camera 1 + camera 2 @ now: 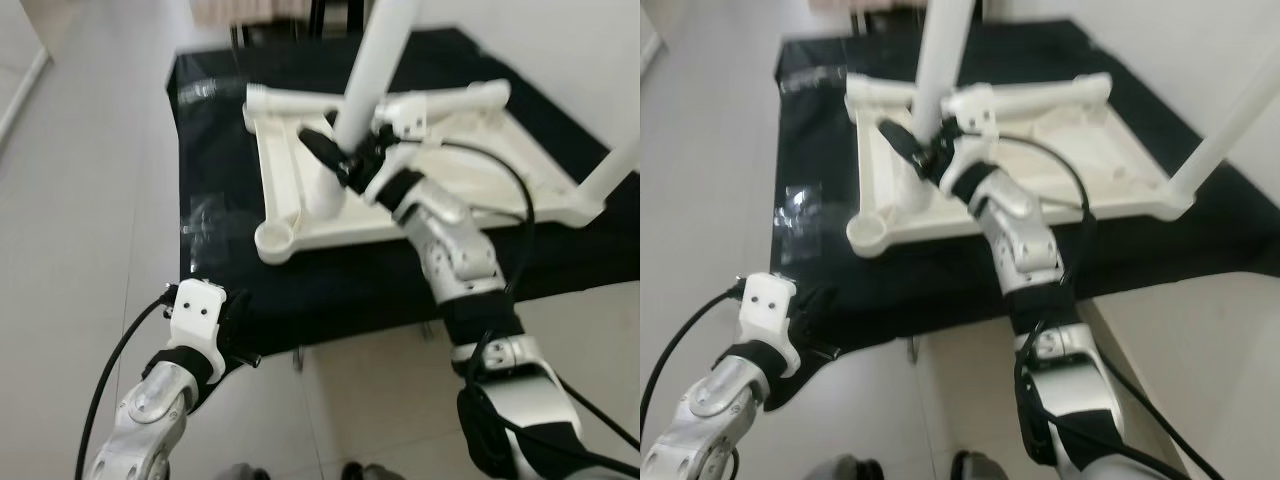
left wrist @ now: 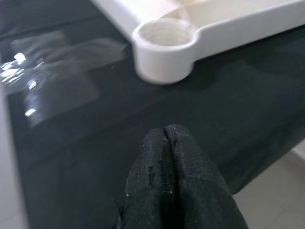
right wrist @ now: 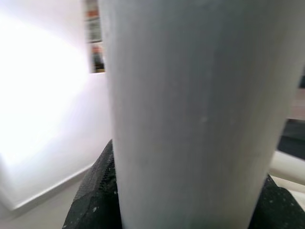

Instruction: Building children table

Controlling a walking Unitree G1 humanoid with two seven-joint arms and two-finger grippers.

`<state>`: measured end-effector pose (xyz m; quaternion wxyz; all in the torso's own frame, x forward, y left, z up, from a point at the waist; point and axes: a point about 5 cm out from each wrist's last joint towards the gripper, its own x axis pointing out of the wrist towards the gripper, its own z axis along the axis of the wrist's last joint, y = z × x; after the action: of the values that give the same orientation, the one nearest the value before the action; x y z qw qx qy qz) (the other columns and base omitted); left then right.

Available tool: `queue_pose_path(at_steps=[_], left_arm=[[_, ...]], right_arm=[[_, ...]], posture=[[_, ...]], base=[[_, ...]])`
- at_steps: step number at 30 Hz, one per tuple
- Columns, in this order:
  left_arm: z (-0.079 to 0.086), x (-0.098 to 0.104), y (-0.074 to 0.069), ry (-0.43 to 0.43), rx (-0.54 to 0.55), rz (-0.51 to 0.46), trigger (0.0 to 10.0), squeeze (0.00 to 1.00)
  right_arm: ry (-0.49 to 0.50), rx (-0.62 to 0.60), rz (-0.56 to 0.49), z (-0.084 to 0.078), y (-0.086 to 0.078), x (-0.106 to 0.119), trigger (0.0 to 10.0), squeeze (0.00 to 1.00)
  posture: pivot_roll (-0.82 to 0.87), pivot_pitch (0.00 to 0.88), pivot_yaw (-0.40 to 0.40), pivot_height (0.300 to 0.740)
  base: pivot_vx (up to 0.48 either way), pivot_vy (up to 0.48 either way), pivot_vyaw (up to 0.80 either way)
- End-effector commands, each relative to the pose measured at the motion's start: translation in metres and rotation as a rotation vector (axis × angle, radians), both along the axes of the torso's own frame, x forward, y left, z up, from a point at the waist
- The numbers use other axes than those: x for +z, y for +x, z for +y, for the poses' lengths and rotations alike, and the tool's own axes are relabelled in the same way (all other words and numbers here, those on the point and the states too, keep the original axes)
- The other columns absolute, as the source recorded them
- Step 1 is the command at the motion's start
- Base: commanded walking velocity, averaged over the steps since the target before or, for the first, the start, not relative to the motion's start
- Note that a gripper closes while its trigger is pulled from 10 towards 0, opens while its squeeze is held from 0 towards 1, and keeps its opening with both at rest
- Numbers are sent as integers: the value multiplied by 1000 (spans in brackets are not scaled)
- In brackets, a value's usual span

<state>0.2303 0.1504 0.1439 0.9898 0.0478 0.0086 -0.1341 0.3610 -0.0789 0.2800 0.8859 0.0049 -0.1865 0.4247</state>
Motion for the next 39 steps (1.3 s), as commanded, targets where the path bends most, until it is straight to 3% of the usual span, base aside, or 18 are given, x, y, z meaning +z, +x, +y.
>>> queue_pose_path(at_steps=[1, 13, 20, 23, 29, 33, 34, 39], left_arm=[[3, 1, -5, 23, 18, 5, 10000, 0], [1, 5, -14, 76, 48, -3, 10000, 0], [1, 5, -15, 100, 41, 10, 10000, 0], [1, 5, -15, 99, 42, 15, 10000, 0], [1, 5, -16, 102, 45, 18, 10000, 0], [1, 5, -16, 98, 44, 22, 10000, 0], [0, 5, -16, 95, 43, 24, 10000, 0], [0, 5, -16, 92, 42, 27, 10000, 0]], right_arm=[[-15, 59, -19, 7, -4, 3, 10000, 0], [70, 136, -23, 18, -3, 11, 10000, 0], [-9, 152, -55, 22, -1, 9, 10000, 0], [-52, 119, -72, 19, 6, 10, 10000, 0], [-7, 88, -73, 3, 17, 21, 10000, 0], [3, 226, -67, -3, 12, 23, 10000, 0], [-41, 344, -62, -4, 5, 18, 10000, 0], [-118, 436, -55, -2, 0, 8, 10000, 0]], posture=[[67, 295, -58, 740], [100, 323, -62, 740], [106, 319, -51, 740], [110, 317, -52, 740], [117, 316, -52, 740], [116, 318, -53, 740], [115, 320, -52, 740], [115, 321, -52, 740]], base=[[0, 0, 0], [0, 0, 600], [0, 0, 114], [0, 0, 0], [0, 0, 0], [0, 0, 0], [0, 0, 0], [0, 0, 0]])
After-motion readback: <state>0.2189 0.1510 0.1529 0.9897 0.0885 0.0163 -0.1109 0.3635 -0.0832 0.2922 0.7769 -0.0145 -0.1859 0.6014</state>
